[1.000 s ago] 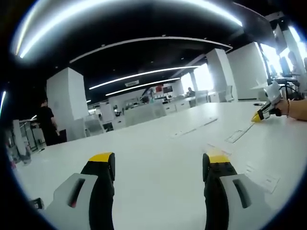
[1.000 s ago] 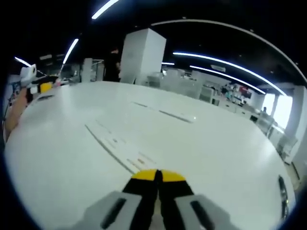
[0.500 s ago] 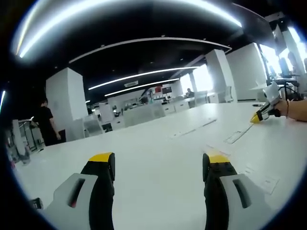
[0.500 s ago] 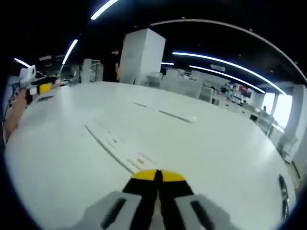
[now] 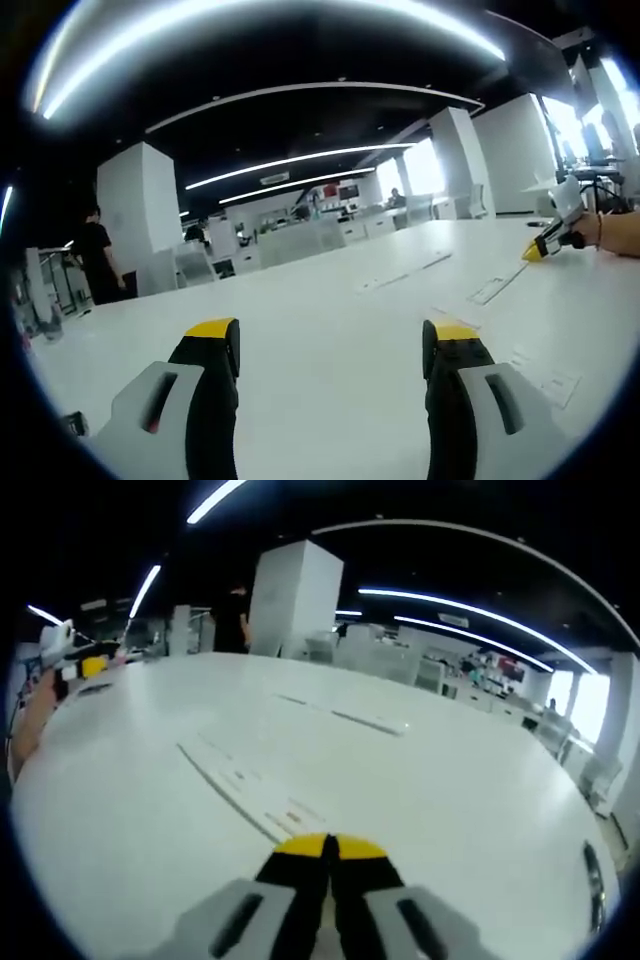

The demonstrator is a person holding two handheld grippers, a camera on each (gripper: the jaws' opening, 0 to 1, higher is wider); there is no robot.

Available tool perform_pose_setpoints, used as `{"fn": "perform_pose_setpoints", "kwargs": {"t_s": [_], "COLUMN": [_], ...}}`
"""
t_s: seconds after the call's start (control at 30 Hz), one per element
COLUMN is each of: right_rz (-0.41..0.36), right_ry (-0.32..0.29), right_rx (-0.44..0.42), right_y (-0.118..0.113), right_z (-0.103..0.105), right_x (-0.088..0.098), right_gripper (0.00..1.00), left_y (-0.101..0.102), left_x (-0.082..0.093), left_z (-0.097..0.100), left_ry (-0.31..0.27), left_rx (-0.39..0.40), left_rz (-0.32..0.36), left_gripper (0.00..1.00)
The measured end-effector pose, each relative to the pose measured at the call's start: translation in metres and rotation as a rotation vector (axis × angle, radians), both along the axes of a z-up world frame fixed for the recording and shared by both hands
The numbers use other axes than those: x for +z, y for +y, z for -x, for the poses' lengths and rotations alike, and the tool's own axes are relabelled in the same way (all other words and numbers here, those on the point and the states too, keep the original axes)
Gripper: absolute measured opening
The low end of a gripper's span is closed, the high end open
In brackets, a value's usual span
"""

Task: Locate the socket holder cover, grip the socket holder cover, clip it into the socket holder slot.

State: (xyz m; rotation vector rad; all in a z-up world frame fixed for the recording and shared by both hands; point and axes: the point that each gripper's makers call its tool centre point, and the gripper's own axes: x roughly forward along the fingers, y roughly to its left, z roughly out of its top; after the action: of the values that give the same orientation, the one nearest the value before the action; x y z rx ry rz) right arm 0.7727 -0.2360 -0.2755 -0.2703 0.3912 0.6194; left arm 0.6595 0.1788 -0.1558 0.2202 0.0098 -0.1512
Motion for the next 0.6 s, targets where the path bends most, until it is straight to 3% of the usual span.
{"fn": "perform_pose_setpoints", "kwargs": {"t_s": [0.6], "right_rz": [0.004], "right_ry": [-0.005], "right_rx": [0.012], "right_y": [0.0035], "right_z": [0.0025], "right_x": [-0.0006], "right_gripper": [0.04], "left_y": [-0.001], "left_x": [-0.0014], "left_z": [-0.001], "left_ry": [0.004], "left_rx": [-0.002], "left_rz": [0.0], "left_gripper": [0.74]}}
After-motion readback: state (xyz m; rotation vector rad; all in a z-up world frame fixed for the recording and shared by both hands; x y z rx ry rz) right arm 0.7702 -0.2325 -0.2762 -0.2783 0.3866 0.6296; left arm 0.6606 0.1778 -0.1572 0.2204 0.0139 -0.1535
